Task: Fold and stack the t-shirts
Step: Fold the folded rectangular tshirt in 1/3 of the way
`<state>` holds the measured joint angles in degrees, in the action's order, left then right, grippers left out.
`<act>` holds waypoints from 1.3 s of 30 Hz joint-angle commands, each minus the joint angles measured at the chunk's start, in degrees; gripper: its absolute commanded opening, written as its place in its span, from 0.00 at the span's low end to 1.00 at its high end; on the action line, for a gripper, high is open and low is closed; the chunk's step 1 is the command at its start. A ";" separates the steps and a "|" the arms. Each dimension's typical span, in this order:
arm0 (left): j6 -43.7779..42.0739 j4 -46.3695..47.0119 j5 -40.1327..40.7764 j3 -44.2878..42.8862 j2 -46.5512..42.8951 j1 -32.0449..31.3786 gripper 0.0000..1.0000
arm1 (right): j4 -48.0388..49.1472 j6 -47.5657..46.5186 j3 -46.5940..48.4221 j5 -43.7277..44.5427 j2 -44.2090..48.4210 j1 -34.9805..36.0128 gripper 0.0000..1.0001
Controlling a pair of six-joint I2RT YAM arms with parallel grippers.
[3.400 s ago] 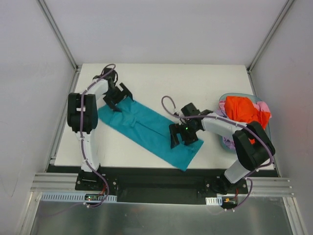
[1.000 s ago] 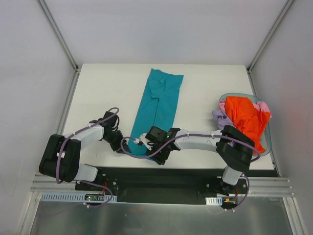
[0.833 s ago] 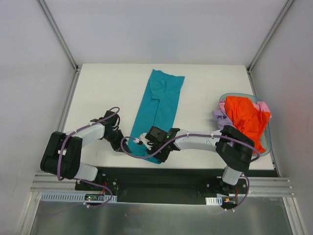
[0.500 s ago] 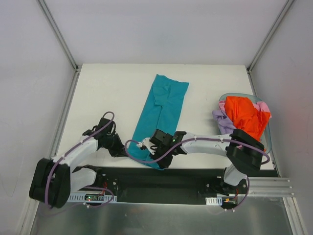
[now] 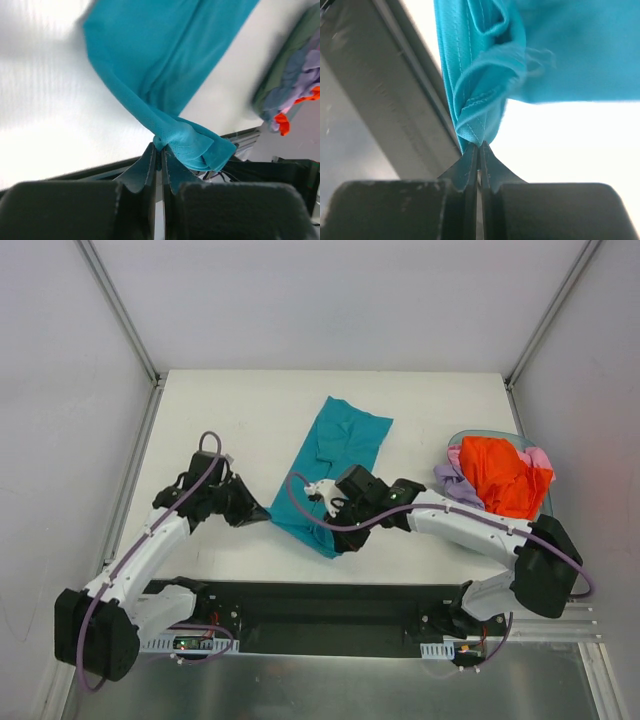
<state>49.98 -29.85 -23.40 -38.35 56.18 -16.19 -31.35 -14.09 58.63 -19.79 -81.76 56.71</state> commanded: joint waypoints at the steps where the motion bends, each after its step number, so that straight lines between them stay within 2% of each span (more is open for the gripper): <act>1: -3.74 6.63 1.26 -9.79 7.52 -0.34 0.00 | -4.50 -2.61 4.47 3.79 0.37 -5.11 0.01; 6: -4.89 12.00 -0.68 -19.29 20.61 -0.60 0.00 | -4.86 -4.10 9.21 5.73 -1.91 -10.91 0.01; 14: -7.35 12.27 -0.60 -37.05 38.80 -0.52 0.00 | -5.38 -8.14 16.68 4.15 -10.86 -19.26 0.01; 26: -7.97 11.92 2.92 -52.00 56.12 0.36 0.00 | -3.01 -13.51 27.93 0.19 -25.63 -28.31 0.01; 33: -8.40 11.74 5.29 -57.44 62.02 1.86 0.00 | -0.81 -14.22 32.50 -2.00 -32.58 -31.48 0.03; 36: -8.67 11.39 4.59 -58.85 64.05 2.30 0.17 | -0.99 -12.90 34.79 -0.43 -35.22 -32.36 0.17; 37: -8.75 11.21 4.42 -59.12 64.49 2.56 0.39 | -1.25 -12.46 35.49 0.62 -35.92 -32.54 0.23; 38: -8.93 11.13 3.98 -59.38 64.58 2.56 0.54 | -1.43 -11.50 36.02 1.24 -36.02 -32.71 0.33; 39: -9.19 11.04 3.45 -59.73 64.40 2.65 0.65 | -2.39 -11.23 37.07 1.42 -36.02 -32.80 0.49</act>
<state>42.41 -18.74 -20.34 -94.65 120.31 -14.50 -31.99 -26.09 91.26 -19.44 -117.43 24.73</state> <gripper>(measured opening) 0.483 0.291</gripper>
